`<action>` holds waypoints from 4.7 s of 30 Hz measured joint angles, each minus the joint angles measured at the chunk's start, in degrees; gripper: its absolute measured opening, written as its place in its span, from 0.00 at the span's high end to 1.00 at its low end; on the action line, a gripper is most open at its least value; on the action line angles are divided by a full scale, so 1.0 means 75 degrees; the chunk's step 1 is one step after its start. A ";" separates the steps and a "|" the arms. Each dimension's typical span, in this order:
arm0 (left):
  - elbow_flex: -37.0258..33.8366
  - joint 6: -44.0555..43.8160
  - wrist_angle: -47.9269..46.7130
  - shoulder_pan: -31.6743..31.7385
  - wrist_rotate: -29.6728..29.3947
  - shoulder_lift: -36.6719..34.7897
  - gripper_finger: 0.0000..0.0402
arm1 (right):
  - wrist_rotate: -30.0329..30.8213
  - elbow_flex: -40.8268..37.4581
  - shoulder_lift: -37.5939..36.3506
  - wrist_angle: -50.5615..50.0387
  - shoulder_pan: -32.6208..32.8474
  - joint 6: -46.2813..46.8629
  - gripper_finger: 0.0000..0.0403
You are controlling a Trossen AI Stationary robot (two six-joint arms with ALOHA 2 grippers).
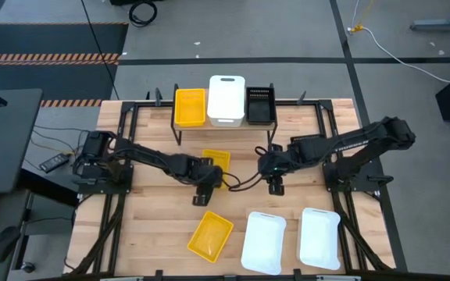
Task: Stack baskets on shelf by color
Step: Stack the top yellow basket on the yellow basket on the shelf
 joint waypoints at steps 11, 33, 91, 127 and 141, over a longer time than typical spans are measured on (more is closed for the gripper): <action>0.0378 -0.0244 -0.0616 0.0004 -0.0105 -0.0090 0.96 | 0.0839 -0.0174 -0.0132 0.0355 0.0150 0.0631 0.55; 0.6742 -0.2037 -0.8120 -0.1192 -0.2709 -0.0105 0.97 | 0.1396 -0.0174 -0.0130 0.0510 0.0513 0.0568 0.55; 0.4773 0.2563 -0.6241 0.4055 -0.1145 -0.1181 0.97 | 0.1335 -0.0174 -0.0124 0.1446 0.1005 0.0176 0.55; 0.4331 0.2154 -0.5584 0.4074 -0.0753 -0.1332 0.74 | 0.1384 -0.0174 -0.0124 0.1446 0.0991 0.0293 0.55; 0.2796 0.2274 -0.5333 0.4080 -0.0979 -0.1317 0.62 | 0.1384 -0.0174 -0.0124 0.1449 0.0991 0.0293 0.55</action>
